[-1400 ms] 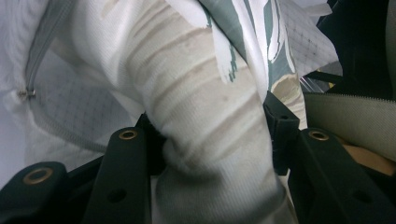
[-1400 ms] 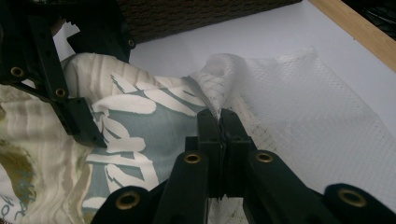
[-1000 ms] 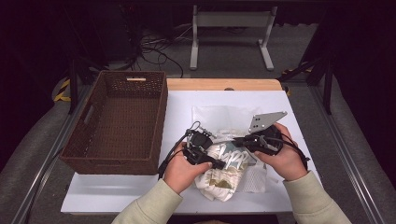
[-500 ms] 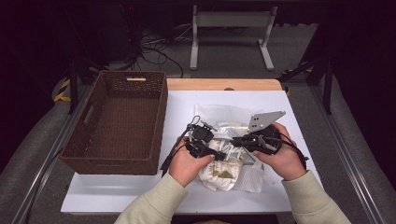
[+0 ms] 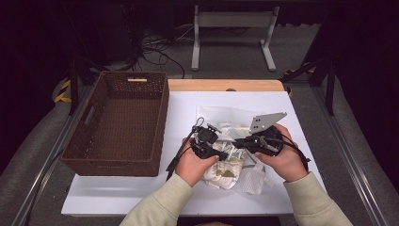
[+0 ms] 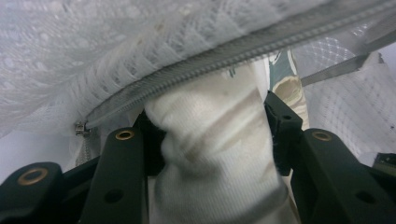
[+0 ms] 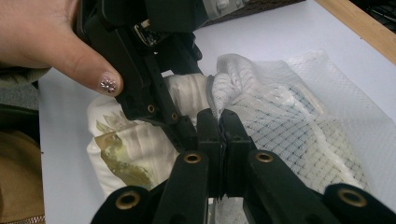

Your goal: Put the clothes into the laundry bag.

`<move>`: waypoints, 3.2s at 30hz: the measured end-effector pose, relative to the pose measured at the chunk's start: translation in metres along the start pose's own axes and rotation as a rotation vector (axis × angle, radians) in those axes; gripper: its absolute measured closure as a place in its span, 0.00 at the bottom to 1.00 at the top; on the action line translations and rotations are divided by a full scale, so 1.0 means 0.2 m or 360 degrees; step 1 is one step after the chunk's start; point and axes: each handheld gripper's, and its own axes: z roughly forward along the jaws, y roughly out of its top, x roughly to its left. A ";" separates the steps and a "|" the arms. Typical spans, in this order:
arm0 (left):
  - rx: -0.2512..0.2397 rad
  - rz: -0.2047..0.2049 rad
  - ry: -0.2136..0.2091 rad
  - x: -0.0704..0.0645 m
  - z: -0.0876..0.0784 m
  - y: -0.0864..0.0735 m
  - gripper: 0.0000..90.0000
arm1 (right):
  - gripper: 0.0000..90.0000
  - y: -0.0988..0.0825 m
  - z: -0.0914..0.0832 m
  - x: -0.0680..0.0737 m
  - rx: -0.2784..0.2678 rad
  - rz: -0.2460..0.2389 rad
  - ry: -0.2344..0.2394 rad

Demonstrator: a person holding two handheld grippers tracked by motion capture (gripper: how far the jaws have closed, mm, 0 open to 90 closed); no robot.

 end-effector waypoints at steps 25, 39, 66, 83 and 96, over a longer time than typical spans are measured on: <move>0.0018 -0.0066 0.0086 0.02 0.03 -0.01 0.31 | 0.98 -0.04 0.02 -0.01 0.0012 0.0023 0.0001; -0.0049 -0.0079 0.0018 -0.01 -0.11 -0.06 0.25 | 0.98 -0.05 0.02 -0.01 -0.0001 0.0036 0.0010; -0.0132 -0.0018 0.0073 -0.12 -0.16 -0.29 0.17 | 0.98 -0.06 0.04 0.00 0.0004 0.0042 0.0015; -0.0013 -0.0036 0.0010 -0.11 0.00 -0.33 0.15 | 0.98 -0.07 0.06 0.01 0.0003 0.0043 0.0020; -0.0039 0.0060 0.0050 -0.13 0.03 -0.36 0.36 | 0.98 -0.07 0.07 0.01 0.0003 0.0044 0.0024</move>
